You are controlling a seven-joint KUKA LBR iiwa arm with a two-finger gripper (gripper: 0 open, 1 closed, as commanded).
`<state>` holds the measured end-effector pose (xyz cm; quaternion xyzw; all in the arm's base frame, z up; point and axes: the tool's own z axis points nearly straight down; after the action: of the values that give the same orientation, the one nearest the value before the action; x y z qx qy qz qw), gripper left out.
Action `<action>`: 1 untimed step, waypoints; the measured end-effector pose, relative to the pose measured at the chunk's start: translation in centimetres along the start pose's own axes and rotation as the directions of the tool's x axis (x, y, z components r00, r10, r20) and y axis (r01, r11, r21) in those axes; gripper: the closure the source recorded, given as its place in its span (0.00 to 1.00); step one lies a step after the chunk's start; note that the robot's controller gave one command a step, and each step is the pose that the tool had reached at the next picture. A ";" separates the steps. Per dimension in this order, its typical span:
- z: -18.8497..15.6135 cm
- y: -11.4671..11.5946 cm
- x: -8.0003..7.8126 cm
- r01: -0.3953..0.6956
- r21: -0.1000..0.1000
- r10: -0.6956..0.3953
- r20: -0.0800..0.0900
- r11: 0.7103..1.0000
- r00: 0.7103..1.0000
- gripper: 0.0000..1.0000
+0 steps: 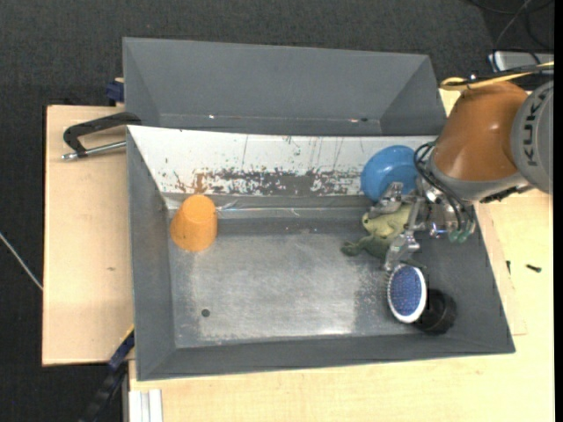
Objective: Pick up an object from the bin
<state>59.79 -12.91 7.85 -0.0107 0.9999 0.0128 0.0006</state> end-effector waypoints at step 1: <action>0.1 -0.1 0.0 0.002 0.004 -0.002 0.003 1.000 1.000 1.00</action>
Offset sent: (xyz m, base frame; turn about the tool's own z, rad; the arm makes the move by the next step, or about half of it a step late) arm 0.0000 0.0000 0.0000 0.0000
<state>59.81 -13.03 7.77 -0.0116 0.9999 0.0108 0.0023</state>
